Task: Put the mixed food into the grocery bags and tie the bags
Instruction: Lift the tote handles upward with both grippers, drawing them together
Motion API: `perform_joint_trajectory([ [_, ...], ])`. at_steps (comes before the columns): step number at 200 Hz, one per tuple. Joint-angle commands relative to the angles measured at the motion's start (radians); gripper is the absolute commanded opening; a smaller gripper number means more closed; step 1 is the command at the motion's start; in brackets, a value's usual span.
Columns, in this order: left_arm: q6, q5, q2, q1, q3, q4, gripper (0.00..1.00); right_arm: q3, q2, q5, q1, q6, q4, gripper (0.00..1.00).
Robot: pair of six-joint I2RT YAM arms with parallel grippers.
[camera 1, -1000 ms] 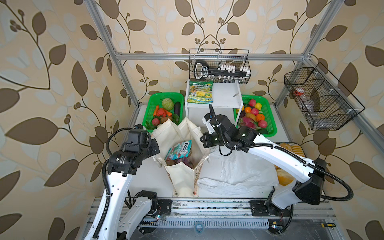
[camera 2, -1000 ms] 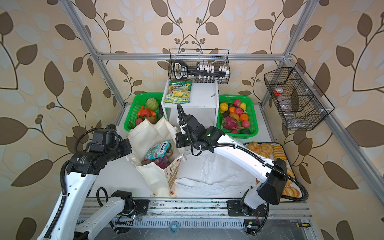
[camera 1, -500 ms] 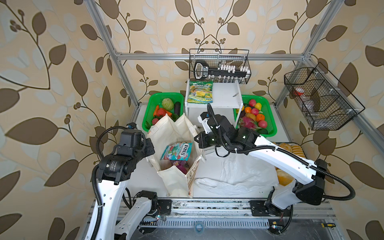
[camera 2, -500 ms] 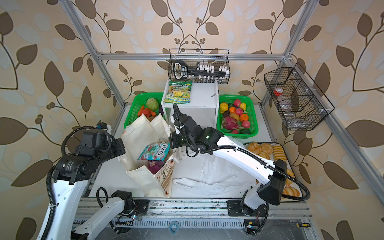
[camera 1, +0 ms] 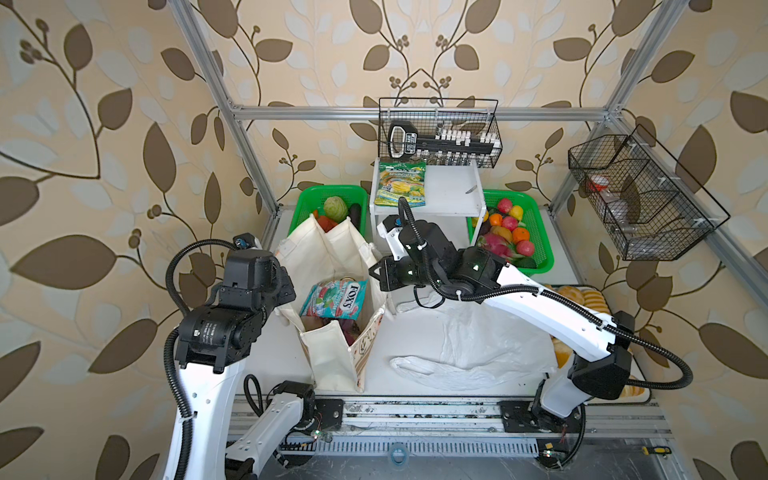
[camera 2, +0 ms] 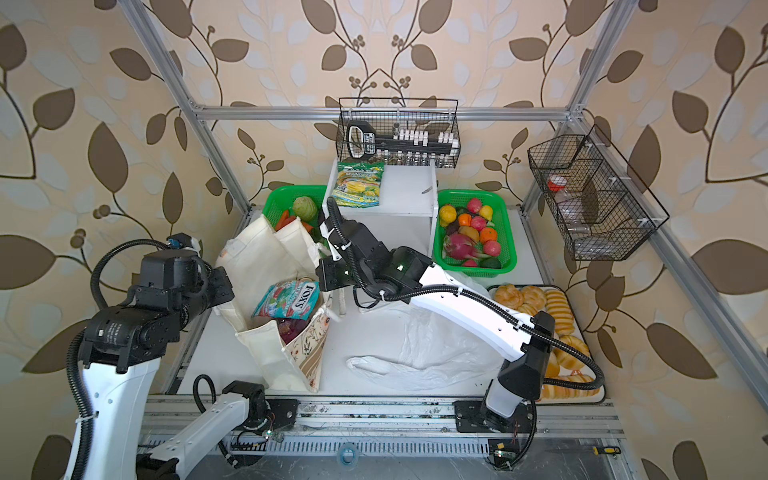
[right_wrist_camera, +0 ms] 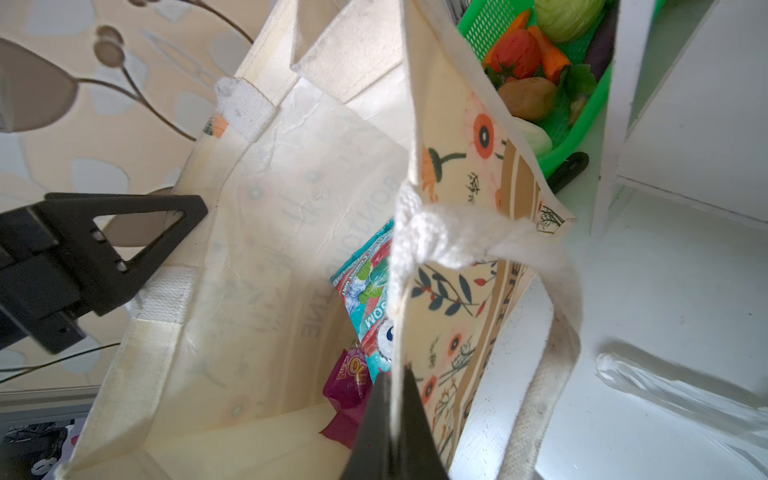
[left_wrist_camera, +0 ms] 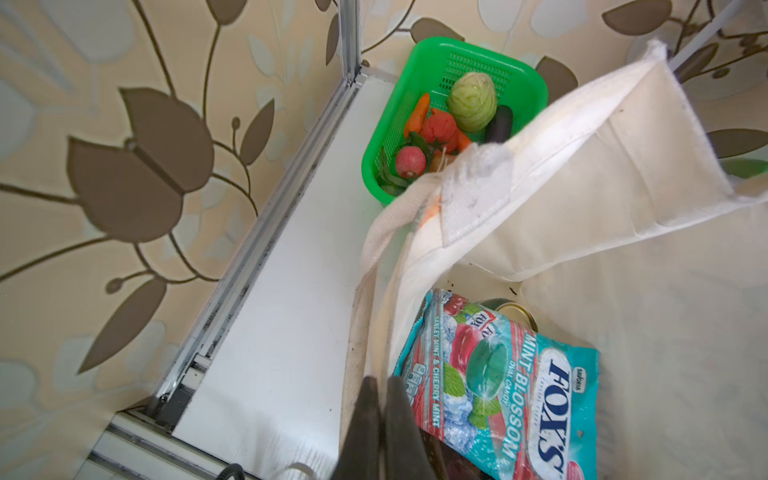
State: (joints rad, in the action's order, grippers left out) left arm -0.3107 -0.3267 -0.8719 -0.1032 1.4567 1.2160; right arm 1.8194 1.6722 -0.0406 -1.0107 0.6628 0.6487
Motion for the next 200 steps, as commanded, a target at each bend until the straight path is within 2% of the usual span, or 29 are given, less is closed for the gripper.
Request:
perform_joint_trajectory([
  [1,0.068,-0.179,-0.009,0.011,0.069,-0.096,0.00,0.110,0.009,-0.032,-0.017,0.011,-0.117,0.00],
  [42,0.136,-0.260,-0.050,0.024,0.088,-0.131,0.00,0.222,0.109,-0.062,-0.032,0.033,-0.122,0.00],
  [65,0.179,-0.262,-0.071,0.082,0.097,-0.169,0.00,0.281,0.160,-0.081,-0.038,0.048,-0.129,0.00],
  [89,0.200,-0.166,-0.104,0.197,0.122,-0.198,0.00,0.351,0.216,-0.092,-0.045,0.065,-0.131,0.00],
  [106,0.194,-0.134,-0.123,0.230,0.132,-0.219,0.00,0.401,0.255,-0.100,-0.052,0.078,-0.132,0.00],
  [135,0.186,-0.071,-0.153,0.342,0.137,-0.256,0.00,0.460,0.317,-0.113,-0.058,0.100,-0.145,0.00],
  [169,0.130,0.141,-0.215,0.519,0.179,-0.292,0.00,0.589,0.423,-0.142,-0.058,0.139,-0.143,0.00],
  [200,0.119,0.167,-0.228,0.627,0.138,-0.333,0.00,0.612,0.468,-0.143,-0.060,0.172,-0.195,0.00],
])
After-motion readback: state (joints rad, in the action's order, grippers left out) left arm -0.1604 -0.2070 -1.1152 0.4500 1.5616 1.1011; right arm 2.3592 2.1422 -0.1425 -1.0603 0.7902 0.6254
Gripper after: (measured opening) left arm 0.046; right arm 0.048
